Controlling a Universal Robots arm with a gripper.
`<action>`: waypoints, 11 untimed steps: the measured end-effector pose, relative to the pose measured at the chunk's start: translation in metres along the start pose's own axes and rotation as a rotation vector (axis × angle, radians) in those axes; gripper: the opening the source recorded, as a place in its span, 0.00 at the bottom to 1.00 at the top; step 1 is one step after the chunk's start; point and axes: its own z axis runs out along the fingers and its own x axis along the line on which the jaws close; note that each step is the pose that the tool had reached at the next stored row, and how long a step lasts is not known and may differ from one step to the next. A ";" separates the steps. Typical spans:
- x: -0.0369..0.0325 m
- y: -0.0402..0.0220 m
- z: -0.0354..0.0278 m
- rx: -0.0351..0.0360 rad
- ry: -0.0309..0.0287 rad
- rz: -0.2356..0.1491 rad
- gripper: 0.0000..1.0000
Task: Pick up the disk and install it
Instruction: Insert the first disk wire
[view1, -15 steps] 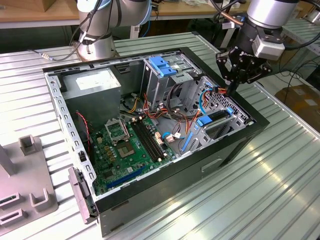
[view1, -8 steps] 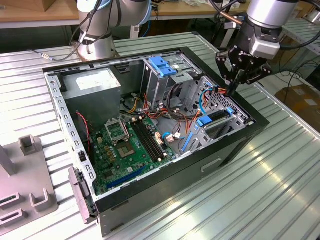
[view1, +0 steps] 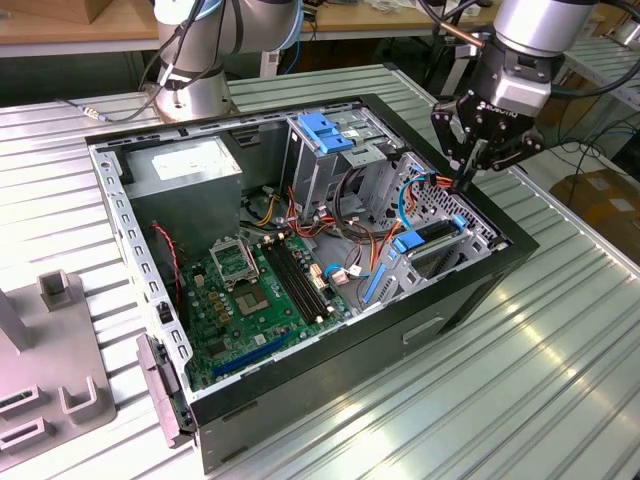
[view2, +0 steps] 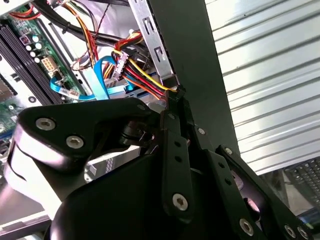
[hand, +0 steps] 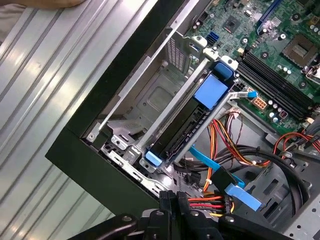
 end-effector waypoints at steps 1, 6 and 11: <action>0.0000 0.0000 0.0000 -0.0010 0.0002 0.012 0.17; 0.0000 0.0000 0.0000 -0.0063 0.0010 0.070 0.17; 0.0000 0.0000 0.0000 -0.0142 0.0023 0.158 0.17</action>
